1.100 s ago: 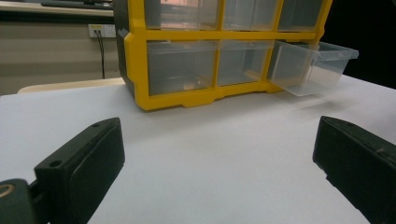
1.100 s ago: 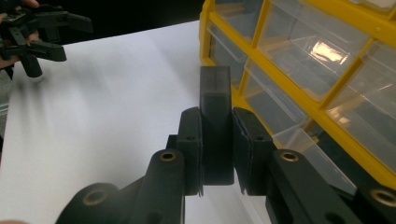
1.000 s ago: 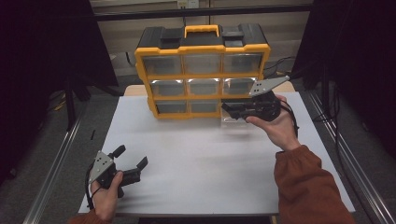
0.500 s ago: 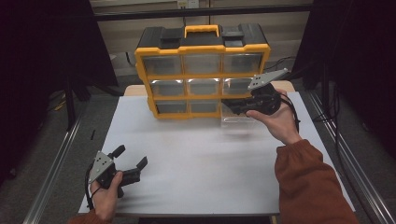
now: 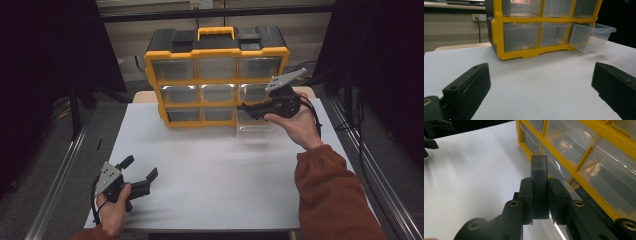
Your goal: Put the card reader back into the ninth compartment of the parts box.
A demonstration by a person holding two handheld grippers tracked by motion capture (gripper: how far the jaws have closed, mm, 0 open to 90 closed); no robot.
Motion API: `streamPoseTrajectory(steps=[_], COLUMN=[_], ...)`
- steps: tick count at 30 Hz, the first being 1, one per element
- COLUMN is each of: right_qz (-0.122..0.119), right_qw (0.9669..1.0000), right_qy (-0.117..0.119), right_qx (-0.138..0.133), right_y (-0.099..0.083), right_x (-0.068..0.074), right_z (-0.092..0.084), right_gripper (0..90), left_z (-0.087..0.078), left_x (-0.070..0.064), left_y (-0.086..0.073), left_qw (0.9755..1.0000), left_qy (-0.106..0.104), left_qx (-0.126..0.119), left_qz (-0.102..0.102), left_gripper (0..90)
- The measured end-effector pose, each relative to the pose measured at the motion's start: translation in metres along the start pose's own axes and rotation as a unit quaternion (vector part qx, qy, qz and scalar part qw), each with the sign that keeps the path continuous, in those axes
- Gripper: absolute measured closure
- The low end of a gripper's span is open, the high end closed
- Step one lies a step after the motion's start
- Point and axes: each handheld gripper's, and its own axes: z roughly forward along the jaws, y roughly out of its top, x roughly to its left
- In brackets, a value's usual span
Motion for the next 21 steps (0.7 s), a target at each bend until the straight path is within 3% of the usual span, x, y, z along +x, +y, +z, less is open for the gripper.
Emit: streamPoseTrajectory(steps=[21], right_qz=[0.015], right_qw=[0.9995], right_qy=[-0.007], right_qx=[0.028], right_y=[0.003], right_x=[-0.019], right_z=[0.007], right_gripper=[73.7], left_z=[0.0], left_x=[0.0], left_y=[0.0], left_qw=[1.0], left_qy=[0.0], left_qx=[-0.002], left_qz=[0.001], left_gripper=[2.1])
